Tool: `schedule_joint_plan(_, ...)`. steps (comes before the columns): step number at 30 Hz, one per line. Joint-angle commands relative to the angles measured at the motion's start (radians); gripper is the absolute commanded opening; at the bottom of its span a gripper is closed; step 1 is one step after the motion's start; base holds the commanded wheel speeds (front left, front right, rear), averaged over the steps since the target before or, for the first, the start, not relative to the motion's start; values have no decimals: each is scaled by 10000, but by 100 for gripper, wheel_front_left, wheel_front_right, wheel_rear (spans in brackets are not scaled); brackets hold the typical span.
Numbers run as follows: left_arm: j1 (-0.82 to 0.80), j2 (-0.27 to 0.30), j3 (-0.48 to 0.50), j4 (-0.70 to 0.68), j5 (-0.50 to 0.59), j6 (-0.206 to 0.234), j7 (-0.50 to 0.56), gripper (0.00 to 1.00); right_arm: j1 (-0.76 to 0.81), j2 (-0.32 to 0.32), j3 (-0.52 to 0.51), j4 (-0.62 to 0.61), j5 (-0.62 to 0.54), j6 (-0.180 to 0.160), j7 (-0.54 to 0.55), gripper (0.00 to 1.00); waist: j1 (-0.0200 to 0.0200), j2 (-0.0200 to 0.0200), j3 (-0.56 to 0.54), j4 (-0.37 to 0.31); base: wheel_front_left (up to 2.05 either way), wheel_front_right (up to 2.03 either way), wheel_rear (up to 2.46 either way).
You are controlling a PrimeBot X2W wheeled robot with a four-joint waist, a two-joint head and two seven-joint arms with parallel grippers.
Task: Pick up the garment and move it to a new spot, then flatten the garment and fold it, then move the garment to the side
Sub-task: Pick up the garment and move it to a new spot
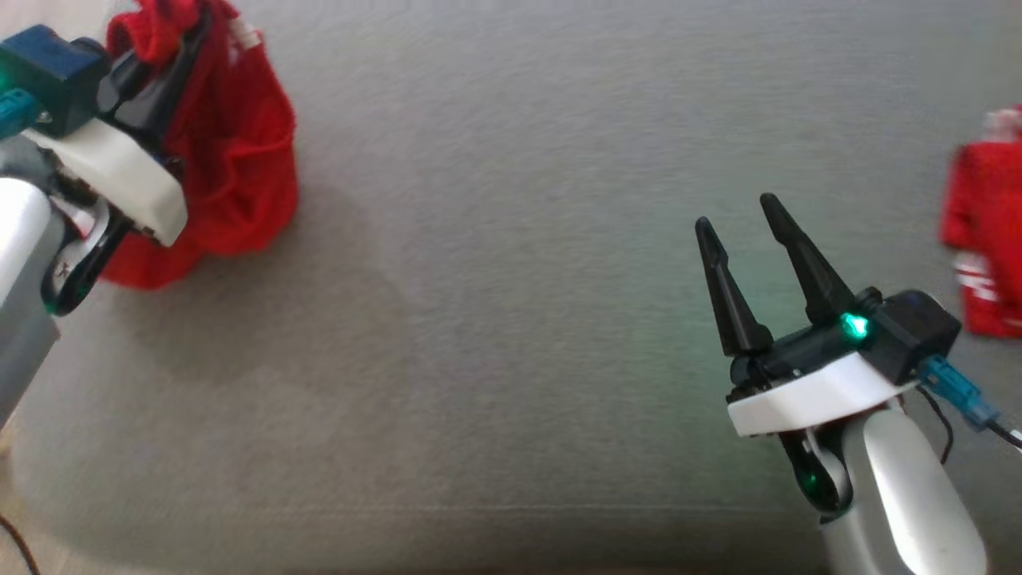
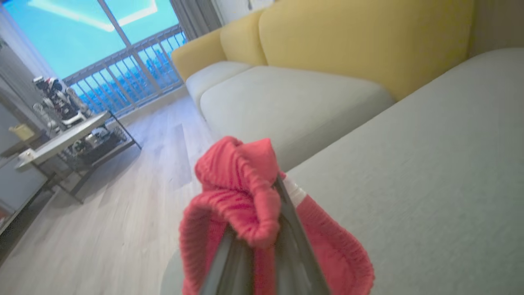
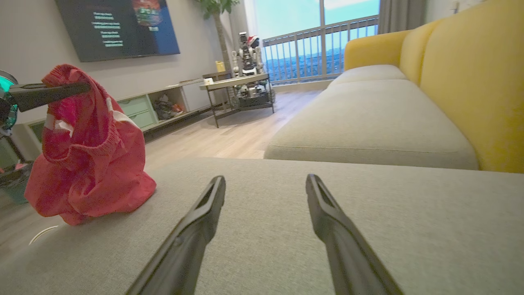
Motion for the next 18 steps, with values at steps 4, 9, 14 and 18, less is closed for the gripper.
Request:
schedule_joint_plan(4, -755, 691, 588, -1106, 78, 407, -5, 0, 43, 66, 296, -427, 324, -4, -93, 100, 2, -1, -763, -1471, 0, 0, 0)
schedule_joint_plan(9, -921, 809, 629, -2367, 355, 827, 106, 0, 29, 66, 323, -638, 623, -4, -93, 100, 2, -1, -873, -2709, 0, 0, 0)
schedule_joint_plan(14, -1177, 723, 664, -3380, 536, 1117, 241, 0, -115, 66, 166, -789, 847, -4, -93, 100, 2, -1, -869, -3726, 0, 0, 0)
schedule_joint_plan(18, -1133, 721, 529, -3917, 812, 1306, 240, 0, -157, 66, 31, -923, 960, -4, -93, 100, 2, -1, -753, -4208, 0, 0, 0)
